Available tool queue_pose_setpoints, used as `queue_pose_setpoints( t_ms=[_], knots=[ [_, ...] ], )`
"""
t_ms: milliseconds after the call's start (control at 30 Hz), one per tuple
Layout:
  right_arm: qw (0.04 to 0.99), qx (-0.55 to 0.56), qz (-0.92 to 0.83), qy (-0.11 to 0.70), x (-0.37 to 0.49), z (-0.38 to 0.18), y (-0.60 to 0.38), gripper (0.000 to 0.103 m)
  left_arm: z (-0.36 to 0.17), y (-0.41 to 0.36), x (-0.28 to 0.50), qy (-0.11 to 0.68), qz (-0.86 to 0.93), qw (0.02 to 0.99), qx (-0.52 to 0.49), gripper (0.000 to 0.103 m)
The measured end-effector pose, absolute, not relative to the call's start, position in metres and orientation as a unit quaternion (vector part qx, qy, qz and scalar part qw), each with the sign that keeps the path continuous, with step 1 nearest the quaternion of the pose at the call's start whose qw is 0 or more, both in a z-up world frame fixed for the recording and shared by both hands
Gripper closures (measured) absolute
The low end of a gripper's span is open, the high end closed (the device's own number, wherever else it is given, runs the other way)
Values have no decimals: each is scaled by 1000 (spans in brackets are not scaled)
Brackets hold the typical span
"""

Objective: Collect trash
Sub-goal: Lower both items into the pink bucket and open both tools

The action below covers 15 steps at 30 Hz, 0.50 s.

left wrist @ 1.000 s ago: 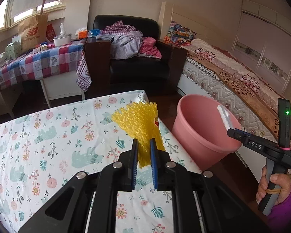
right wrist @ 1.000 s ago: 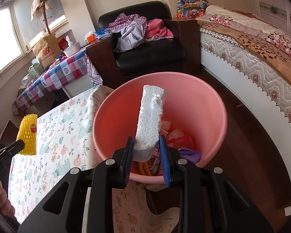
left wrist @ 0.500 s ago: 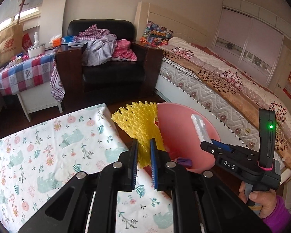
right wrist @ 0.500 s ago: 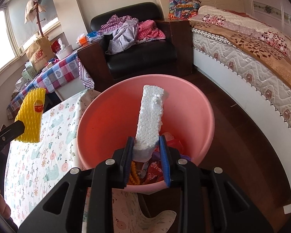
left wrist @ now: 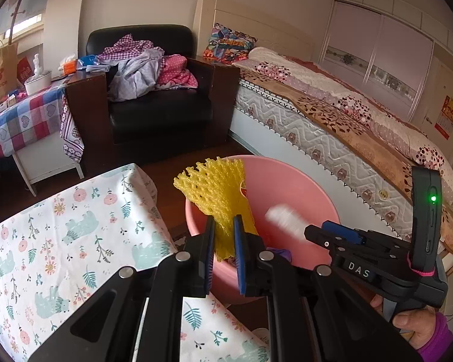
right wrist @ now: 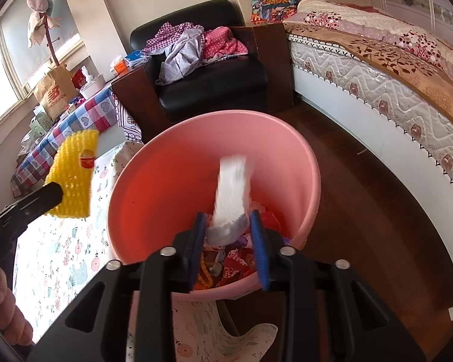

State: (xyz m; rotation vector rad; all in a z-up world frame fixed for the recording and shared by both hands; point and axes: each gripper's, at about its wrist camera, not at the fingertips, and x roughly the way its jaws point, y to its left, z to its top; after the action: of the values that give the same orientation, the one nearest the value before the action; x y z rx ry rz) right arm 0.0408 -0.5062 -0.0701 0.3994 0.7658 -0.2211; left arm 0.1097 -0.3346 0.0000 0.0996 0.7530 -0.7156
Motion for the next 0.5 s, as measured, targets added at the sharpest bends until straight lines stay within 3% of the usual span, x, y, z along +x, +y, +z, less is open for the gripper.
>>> queue_pose_setpoints(
  t_ms=[500],
  knots=[
    [905, 196, -104, 363, 26, -66, -511, 59, -22, -366, 114, 372, -343, 860, 67, 88]
  ],
)
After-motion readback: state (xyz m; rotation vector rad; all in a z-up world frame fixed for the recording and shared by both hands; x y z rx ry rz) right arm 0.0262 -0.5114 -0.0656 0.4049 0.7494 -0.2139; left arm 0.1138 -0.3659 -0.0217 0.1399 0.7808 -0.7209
